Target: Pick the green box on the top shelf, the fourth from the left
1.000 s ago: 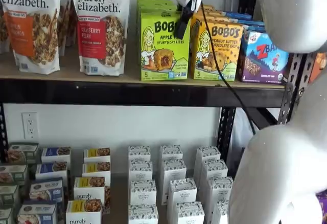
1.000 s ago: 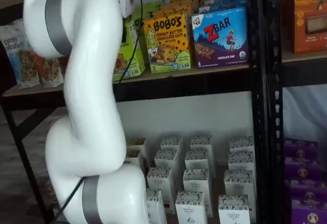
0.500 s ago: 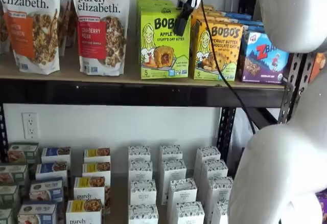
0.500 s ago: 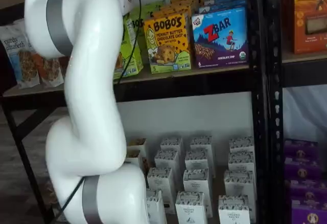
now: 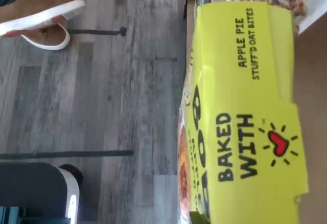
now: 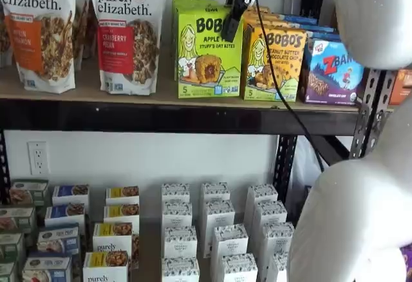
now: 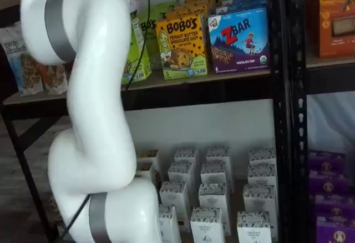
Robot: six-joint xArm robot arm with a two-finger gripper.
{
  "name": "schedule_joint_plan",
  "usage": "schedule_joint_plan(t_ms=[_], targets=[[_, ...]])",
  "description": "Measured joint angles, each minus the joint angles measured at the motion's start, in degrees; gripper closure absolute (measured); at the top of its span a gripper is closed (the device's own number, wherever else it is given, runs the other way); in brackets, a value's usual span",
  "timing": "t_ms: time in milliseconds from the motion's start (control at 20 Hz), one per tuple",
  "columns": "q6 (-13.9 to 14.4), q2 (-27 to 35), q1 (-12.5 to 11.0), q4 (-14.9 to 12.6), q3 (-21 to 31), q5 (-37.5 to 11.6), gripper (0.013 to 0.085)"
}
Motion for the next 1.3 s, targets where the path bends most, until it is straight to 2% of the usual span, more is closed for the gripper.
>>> schedule_joint_plan(t_ms=[700,1300], targets=[[-1.12,-6.76,-1.06,0.39,7.51,0.62,0.0730],[-4.21,-11.26,-3.82,0.32,13.55,0.24,0.0730]])
